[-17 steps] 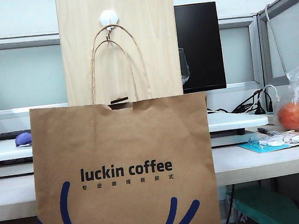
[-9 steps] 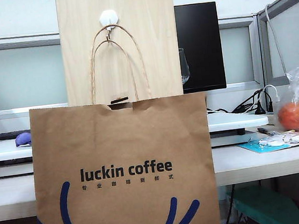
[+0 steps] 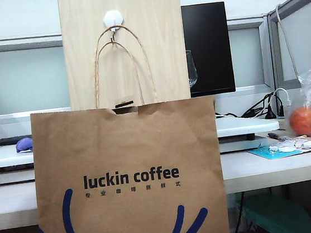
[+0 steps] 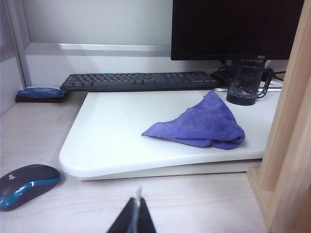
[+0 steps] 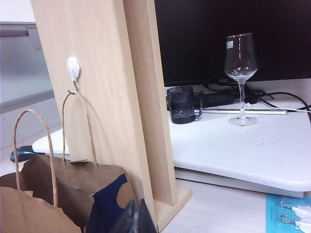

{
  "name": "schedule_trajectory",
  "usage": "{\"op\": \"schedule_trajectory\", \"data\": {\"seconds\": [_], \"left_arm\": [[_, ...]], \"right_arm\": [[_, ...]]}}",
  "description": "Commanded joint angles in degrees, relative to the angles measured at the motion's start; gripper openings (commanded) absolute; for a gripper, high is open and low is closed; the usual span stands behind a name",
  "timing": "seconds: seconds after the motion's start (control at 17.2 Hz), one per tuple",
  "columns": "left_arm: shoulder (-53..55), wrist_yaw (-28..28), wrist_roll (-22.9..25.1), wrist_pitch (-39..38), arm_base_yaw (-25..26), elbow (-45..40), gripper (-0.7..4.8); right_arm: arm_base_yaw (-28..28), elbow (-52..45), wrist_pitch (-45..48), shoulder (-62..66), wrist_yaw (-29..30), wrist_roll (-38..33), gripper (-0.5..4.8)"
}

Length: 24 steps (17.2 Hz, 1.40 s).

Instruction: Pick up the paper bag and hang it on the hook.

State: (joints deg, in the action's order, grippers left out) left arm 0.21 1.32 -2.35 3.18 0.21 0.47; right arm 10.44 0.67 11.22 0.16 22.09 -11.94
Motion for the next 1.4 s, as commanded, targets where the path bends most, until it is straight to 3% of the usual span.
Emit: {"op": "schedule_trajectory", "data": {"seconds": [0.06,0.29,0.35,0.41,0.52,0.64,1.4], "left_arm": [[0.0,0.0,0.2,0.5,0.0,0.1,-0.04],[0.0,0.0,0.2,0.5,0.0,0.1,-0.04],[0.0,0.0,0.2,0.5,0.0,0.1,-0.04],[0.0,0.0,0.2,0.5,0.0,0.1,-0.04],[0.0,0.0,0.2,0.5,-0.1,0.1,-0.04],[0.0,0.0,0.2,0.5,-0.1,0.1,-0.04],[0.0,0.0,0.2,0.5,-0.1,0.1,-0.04]], "right_arm": [[0.0,-0.4,0.7,0.0,-0.1,0.2,0.00],[0.0,-0.4,0.3,0.0,-0.1,0.2,0.00],[0.0,-0.4,-0.7,0.0,-1.2,4.0,0.00],[0.0,-0.4,-1.6,0.0,-5.3,7.1,0.00],[0.0,-0.4,-5.6,0.0,-21.9,7.5,0.00],[0.0,-0.4,-7.4,0.0,-28.2,7.5,0.00],[0.0,-0.4,-9.4,0.0,-29.7,9.0,0.00]]}}
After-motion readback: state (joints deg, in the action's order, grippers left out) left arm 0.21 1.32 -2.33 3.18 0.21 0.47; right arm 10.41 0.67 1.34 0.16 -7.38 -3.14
